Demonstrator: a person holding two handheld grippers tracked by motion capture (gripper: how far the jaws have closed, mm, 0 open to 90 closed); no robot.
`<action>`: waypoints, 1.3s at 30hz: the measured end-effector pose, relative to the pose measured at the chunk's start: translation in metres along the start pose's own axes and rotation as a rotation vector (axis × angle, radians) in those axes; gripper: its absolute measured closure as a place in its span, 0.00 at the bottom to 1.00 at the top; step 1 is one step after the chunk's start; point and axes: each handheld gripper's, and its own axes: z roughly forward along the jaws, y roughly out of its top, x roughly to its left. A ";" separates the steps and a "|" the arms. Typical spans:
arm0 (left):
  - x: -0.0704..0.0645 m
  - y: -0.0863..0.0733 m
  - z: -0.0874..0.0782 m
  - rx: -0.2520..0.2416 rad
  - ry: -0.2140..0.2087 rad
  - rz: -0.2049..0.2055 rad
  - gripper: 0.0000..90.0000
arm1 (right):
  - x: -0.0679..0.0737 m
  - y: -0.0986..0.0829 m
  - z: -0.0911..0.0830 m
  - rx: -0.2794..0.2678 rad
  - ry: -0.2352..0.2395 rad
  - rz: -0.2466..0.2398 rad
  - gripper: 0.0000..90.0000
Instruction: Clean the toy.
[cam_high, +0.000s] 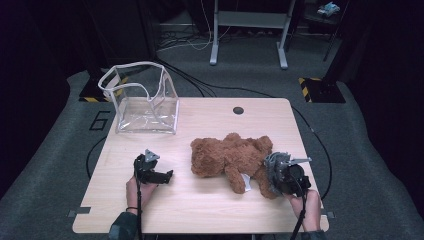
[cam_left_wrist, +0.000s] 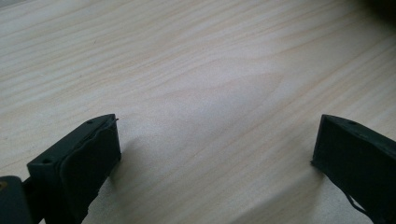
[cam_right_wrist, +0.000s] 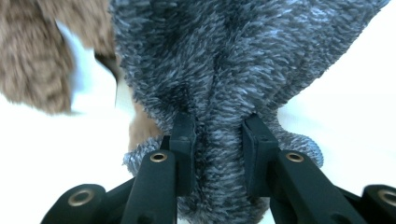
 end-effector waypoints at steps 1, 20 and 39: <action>0.000 0.000 0.000 0.000 0.000 0.001 0.01 | -0.002 -0.002 -0.001 0.000 0.007 0.003 0.77; 0.000 0.000 0.000 -0.001 -0.001 0.001 0.01 | 0.028 0.049 0.022 -0.060 -0.035 -0.115 0.74; 0.000 0.000 0.000 -0.001 0.000 0.000 0.01 | 0.007 -0.001 0.000 0.011 0.001 -0.036 0.75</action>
